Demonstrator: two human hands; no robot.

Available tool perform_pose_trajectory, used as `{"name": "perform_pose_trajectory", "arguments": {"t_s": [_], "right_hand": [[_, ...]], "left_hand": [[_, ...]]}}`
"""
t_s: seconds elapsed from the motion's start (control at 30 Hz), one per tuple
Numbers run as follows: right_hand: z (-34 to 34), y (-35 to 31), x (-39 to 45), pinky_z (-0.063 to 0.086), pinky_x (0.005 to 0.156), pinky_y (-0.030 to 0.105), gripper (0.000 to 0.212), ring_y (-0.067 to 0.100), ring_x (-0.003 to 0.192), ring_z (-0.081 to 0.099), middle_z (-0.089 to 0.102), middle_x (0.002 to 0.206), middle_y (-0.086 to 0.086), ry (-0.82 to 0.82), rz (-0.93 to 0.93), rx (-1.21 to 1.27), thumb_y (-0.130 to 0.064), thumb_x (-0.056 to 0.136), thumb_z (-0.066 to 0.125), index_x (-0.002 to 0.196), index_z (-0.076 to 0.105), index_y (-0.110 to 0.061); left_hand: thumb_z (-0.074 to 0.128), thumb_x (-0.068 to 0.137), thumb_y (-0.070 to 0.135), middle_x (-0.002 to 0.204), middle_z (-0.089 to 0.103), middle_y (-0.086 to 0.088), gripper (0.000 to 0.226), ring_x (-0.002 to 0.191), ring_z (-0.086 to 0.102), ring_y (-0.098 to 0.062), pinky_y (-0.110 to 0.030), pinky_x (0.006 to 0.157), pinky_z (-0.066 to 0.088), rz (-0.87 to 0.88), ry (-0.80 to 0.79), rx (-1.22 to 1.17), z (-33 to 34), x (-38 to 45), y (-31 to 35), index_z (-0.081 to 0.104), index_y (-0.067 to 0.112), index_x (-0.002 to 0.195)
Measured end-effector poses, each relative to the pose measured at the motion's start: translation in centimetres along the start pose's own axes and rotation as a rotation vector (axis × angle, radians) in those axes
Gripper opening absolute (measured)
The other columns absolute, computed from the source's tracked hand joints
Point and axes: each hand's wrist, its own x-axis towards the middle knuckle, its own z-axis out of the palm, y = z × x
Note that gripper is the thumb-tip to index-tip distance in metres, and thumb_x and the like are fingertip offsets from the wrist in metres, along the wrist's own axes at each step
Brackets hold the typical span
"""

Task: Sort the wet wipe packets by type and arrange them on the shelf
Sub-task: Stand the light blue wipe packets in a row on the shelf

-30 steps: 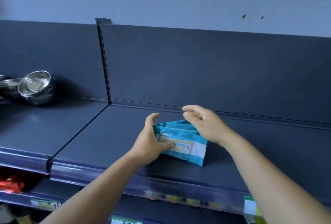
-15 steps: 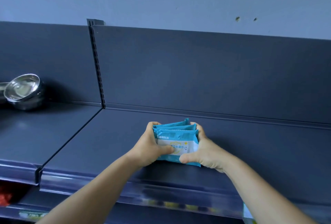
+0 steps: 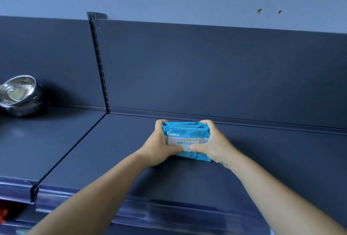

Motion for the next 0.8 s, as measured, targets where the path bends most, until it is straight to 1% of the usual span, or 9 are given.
{"name": "perform_pose_trajectory", "arguments": {"t_s": [0.1, 0.17, 0.27, 0.37, 0.43, 0.53, 0.67, 0.73, 0.8], "right_hand": [[0.0, -0.3, 1.0, 0.055, 0.079, 0.032, 0.06, 0.005, 0.09, 0.065, 0.062, 0.105, -0.014, 0.051, 0.005, -0.024, -0.016, 0.067, 0.082, 0.112, 0.046, -0.03], [0.1, -0.7, 1.9, 0.052, 0.073, 0.028, 0.056, 0.005, 0.09, 0.063, 0.061, 0.101, -0.017, 0.132, 0.003, -0.062, -0.019, 0.069, 0.08, 0.112, 0.046, -0.03], [0.1, -1.0, 3.6, 0.048, 0.065, 0.025, 0.046, 0.005, 0.085, 0.058, 0.059, 0.095, -0.018, 0.222, 0.021, -0.074, -0.021, 0.072, 0.075, 0.108, 0.048, -0.028], [0.2, -0.7, 5.4, 0.044, 0.058, 0.025, 0.041, 0.004, 0.078, 0.056, 0.058, 0.091, -0.018, 0.256, 0.048, -0.074, -0.023, 0.074, 0.073, 0.106, 0.048, -0.029], [0.3, -0.6, 6.5, 0.041, 0.056, 0.023, 0.042, 0.001, 0.075, 0.055, 0.059, 0.09, -0.018, 0.276, 0.057, -0.081, -0.024, 0.076, 0.073, 0.108, 0.048, -0.029], [0.2, -0.4, 8.0, 0.04, 0.056, 0.022, 0.042, 0.0, 0.077, 0.055, 0.062, 0.094, -0.015, 0.298, 0.061, -0.104, -0.025, 0.077, 0.072, 0.111, 0.047, -0.029], [0.1, -0.1, 9.6, 0.043, 0.057, 0.024, 0.044, 0.004, 0.079, 0.057, 0.063, 0.096, -0.012, 0.323, 0.057, -0.129, -0.028, 0.078, 0.072, 0.113, 0.046, -0.027], [0.2, 0.3, 10.1, 0.047, 0.066, 0.029, 0.05, 0.011, 0.089, 0.059, 0.063, 0.103, -0.009, 0.345, 0.052, -0.154, -0.031, 0.076, 0.073, 0.116, 0.044, -0.027], [0.6, 0.7, 10.4, 0.048, 0.077, 0.032, 0.059, 0.014, 0.103, 0.057, 0.056, 0.118, -0.008, 0.379, 0.026, -0.19, -0.033, 0.074, 0.075, 0.122, 0.04, -0.027]], "left_hand": [[0.077, 0.074, 0.015, 0.109, 0.062, 0.01, 0.062, 0.1, 0.062, -0.009, -0.032, 0.089, 0.052, 0.027, 0.065, 0.059, 0.0, 1.2, 0.1, 0.032, 0.025, 0.115], [0.077, 0.074, 0.015, 0.107, 0.061, 0.013, 0.06, 0.098, 0.061, -0.007, -0.025, 0.084, 0.05, 0.035, 0.106, 0.065, 0.0, 2.3, 0.2, 0.033, 0.027, 0.113], [0.078, 0.073, 0.015, 0.111, 0.059, 0.01, 0.059, 0.099, 0.059, -0.008, -0.021, 0.08, 0.045, 0.015, 0.158, 0.054, -0.1, 4.4, 0.2, 0.037, 0.029, 0.113], [0.077, 0.074, 0.016, 0.118, 0.057, 0.01, 0.064, 0.106, 0.056, -0.01, -0.021, 0.083, 0.041, 0.005, 0.17, 0.063, 0.0, 6.3, 0.1, 0.037, 0.028, 0.123], [0.076, 0.076, 0.016, 0.124, 0.053, 0.009, 0.078, 0.11, 0.052, -0.01, -0.02, 0.087, 0.038, 0.0, 0.166, 0.068, 0.0, 7.4, 0.1, 0.029, 0.026, 0.137], [0.075, 0.078, 0.016, 0.135, 0.043, 0.006, 0.094, 0.12, 0.045, -0.012, -0.02, 0.095, 0.035, 0.004, 0.162, 0.085, 0.1, 8.7, 0.1, 0.013, 0.024, 0.148], [0.076, 0.078, 0.018, 0.143, 0.032, 0.002, 0.097, 0.129, 0.037, -0.013, -0.018, 0.098, 0.028, 0.029, 0.177, 0.123, -0.1, 10.2, -0.3, 0.01, 0.022, 0.149], [0.076, 0.078, 0.019, 0.142, 0.031, 0.001, 0.097, 0.127, 0.037, -0.013, -0.019, 0.096, 0.029, 0.033, 0.177, 0.145, -0.2, 10.5, -0.5, 0.01, 0.023, 0.149], [0.075, 0.077, 0.021, 0.138, 0.028, 0.001, 0.098, 0.124, 0.04, -0.016, -0.024, 0.093, 0.034, 0.045, 0.193, 0.206, -0.3, 10.4, -0.6, 0.008, 0.025, 0.149]]}}
